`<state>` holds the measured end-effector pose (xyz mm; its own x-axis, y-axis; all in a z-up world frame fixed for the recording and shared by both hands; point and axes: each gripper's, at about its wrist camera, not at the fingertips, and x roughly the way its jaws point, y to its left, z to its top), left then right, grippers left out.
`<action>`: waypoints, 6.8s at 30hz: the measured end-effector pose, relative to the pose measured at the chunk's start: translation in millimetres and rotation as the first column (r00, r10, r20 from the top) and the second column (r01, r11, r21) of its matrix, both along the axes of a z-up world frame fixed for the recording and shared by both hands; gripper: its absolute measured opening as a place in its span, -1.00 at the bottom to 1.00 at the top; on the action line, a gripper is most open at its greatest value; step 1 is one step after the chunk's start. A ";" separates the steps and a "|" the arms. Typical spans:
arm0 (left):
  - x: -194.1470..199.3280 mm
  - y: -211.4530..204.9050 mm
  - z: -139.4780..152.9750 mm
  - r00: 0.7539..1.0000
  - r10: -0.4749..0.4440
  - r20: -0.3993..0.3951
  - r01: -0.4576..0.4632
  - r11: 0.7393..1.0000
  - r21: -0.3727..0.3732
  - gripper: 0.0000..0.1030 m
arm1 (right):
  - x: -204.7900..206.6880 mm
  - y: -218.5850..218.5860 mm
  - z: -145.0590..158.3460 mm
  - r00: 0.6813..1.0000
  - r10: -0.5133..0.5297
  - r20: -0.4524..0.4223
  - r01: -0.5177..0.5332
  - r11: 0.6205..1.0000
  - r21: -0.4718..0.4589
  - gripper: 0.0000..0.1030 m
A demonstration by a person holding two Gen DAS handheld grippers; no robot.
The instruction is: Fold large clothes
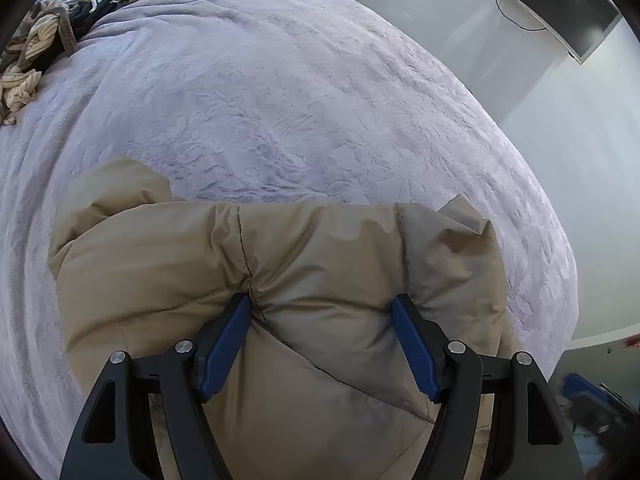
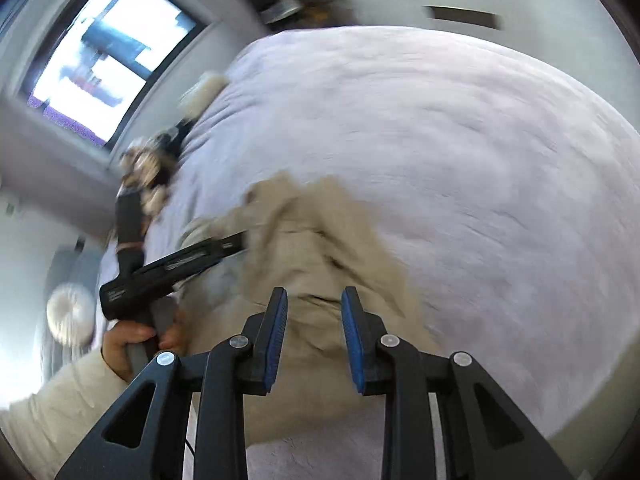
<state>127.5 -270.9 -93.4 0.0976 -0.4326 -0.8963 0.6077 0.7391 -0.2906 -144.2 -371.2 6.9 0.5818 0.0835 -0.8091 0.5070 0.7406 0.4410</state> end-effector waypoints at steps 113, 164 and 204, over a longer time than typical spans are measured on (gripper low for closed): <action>-6.6 219.4 -39.7 0.849 0.147 -0.508 -0.394 0.816 -0.423 0.69 | 123.9 13.2 -97.1 0.895 0.435 0.096 -0.414 0.732 0.541 -0.08; 40.2 390.3 -26.8 0.834 0.547 -0.069 -0.550 0.834 -0.032 0.81 | 239.8 256.3 -142.6 0.764 0.517 -0.387 -0.543 0.838 0.049 -0.80; 44.3 381.3 -30.1 0.844 0.533 -0.064 -0.533 0.846 0.017 0.88 | 262.2 226.5 -72.2 0.877 0.376 -0.298 -0.408 0.911 -0.054 -0.73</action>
<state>171.7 110.4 -123.6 0.2560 -0.3320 -0.9079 0.1003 0.9432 -0.3166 118.0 -144.7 -65.2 0.2729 0.1581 -0.9490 0.2533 0.9398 0.2294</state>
